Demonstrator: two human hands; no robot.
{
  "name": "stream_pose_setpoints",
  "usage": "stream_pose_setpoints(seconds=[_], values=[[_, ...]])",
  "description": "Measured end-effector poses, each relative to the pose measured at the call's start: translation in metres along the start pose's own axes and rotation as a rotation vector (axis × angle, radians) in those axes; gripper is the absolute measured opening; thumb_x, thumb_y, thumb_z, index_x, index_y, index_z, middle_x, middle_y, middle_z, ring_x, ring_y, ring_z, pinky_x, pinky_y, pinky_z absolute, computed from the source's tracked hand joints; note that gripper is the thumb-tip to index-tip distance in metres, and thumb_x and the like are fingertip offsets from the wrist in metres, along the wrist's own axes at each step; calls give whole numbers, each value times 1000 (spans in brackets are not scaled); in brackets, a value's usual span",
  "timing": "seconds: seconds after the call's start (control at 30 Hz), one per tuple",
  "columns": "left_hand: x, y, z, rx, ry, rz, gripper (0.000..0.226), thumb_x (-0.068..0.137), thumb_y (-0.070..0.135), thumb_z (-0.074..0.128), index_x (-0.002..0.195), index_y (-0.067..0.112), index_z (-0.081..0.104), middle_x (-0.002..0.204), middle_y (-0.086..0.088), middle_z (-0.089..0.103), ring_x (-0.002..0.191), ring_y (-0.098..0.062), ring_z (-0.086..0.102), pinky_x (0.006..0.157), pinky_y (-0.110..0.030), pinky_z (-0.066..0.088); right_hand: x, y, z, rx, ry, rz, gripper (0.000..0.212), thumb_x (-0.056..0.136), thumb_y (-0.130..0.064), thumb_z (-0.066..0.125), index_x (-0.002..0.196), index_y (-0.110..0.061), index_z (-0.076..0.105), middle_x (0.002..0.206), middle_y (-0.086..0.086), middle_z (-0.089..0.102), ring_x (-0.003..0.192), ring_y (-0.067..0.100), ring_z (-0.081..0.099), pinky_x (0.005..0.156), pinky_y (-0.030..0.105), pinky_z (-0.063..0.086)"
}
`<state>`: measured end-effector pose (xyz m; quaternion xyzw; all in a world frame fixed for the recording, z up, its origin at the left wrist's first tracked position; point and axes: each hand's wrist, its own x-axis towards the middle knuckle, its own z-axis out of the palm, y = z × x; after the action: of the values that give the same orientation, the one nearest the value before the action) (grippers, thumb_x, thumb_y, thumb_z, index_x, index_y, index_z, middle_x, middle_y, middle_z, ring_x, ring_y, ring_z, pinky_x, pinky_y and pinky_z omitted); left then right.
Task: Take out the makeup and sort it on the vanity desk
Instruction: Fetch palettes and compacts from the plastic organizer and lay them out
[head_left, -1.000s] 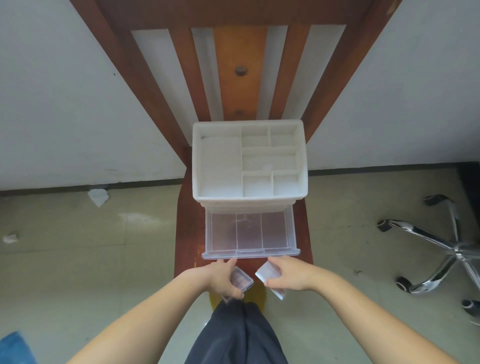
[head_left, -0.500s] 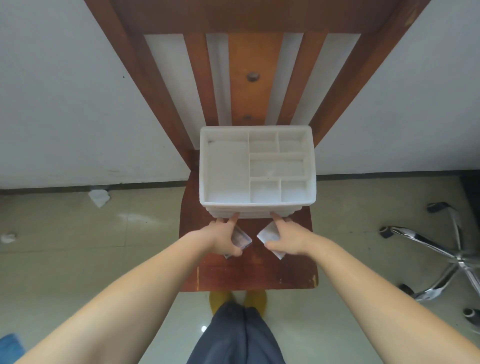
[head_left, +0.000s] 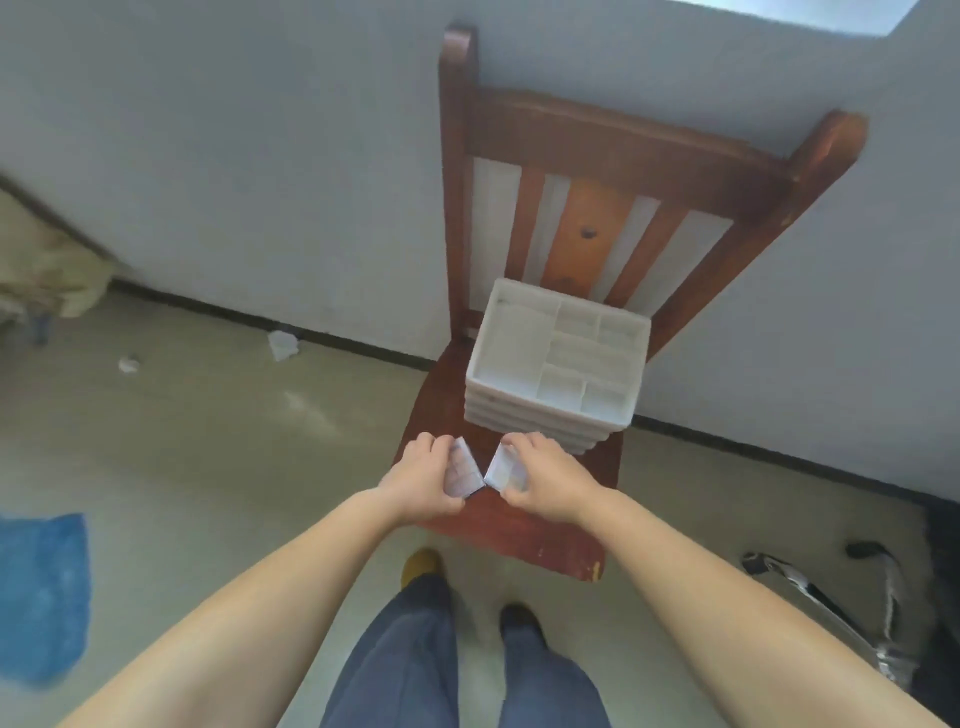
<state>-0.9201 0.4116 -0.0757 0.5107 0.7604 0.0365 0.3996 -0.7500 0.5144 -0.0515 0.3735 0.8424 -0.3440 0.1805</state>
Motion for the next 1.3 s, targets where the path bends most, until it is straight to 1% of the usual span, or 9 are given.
stream_pose_setpoints(seconds=[0.13, 0.3, 0.5, 0.6, 0.7, 0.8, 0.93, 1.13, 1.3], values=[[-53, 2, 7, -126, 224, -160, 78, 72, 30, 66, 138, 13, 28, 128, -5, 34, 121, -23, 34, 97, -38, 41, -18, -23, -9, -174, 22, -235, 56, 82, -30, 60, 132, -15, 39, 136, 4, 42, 122, 25, 40, 98, 38, 39], [-131, 10, 53, -240, 400, -349, 73, 73, 28, 63, 137, 15, 29, 126, -5, 35, 120, -24, 35, 97, -39, 41, -54, -40, -3, -399, 35, -489, 49, 85, -36, 58, 126, -12, 44, 134, 4, 43, 118, 26, 43, 96, 37, 40], [-240, 3, 120, -392, 626, -640, 79, 72, 29, 65, 140, 16, 26, 131, -5, 34, 123, -25, 37, 99, -38, 40, -84, -92, 46, -650, -86, -812, 47, 86, -32, 55, 127, -10, 42, 131, 6, 43, 117, 29, 43, 93, 38, 40], [-307, -3, 162, -454, 745, -789, 79, 72, 29, 65, 140, 15, 26, 133, -7, 34, 125, -27, 36, 102, -34, 36, -110, -131, 90, -719, -169, -991, 48, 85, -32, 56, 127, -11, 42, 130, 7, 42, 119, 30, 42, 95, 38, 39], [-378, 1, 217, -541, 846, -948, 77, 72, 29, 64, 139, 19, 26, 132, -5, 32, 124, -25, 34, 97, -34, 39, -151, -165, 144, -818, -249, -1189, 53, 85, -36, 57, 129, -14, 38, 134, 4, 38, 122, 27, 38, 97, 34, 38], [-452, 17, 284, -619, 921, -1106, 76, 72, 28, 65, 138, 19, 28, 131, -4, 32, 122, -26, 36, 95, -36, 41, -207, -194, 204, -877, -308, -1361, 55, 84, -38, 57, 130, -15, 38, 135, 3, 38, 122, 26, 39, 97, 34, 37], [-552, 56, 386, -696, 974, -1295, 75, 73, 28, 66, 137, 20, 28, 131, -4, 30, 123, -25, 35, 95, -40, 43, -302, -216, 291, -936, -393, -1538, 59, 81, -37, 61, 131, -16, 38, 135, 4, 40, 124, 26, 39, 100, 35, 35], [-711, 136, 532, -759, 1038, -1587, 78, 73, 26, 68, 138, 19, 27, 132, -5, 31, 124, -25, 33, 96, -36, 42, -474, -217, 424, -1019, -543, -1778, 63, 82, -41, 61, 134, -17, 35, 138, 2, 38, 126, 24, 37, 100, 35, 33], [-801, 181, 613, -818, 1145, -1789, 78, 71, 23, 68, 138, 20, 28, 130, -5, 32, 123, -25, 34, 95, -37, 42, -597, -232, 507, -1039, -637, -2019, 61, 83, -40, 60, 133, -17, 35, 138, 2, 38, 125, 24, 39, 102, 35, 36]])
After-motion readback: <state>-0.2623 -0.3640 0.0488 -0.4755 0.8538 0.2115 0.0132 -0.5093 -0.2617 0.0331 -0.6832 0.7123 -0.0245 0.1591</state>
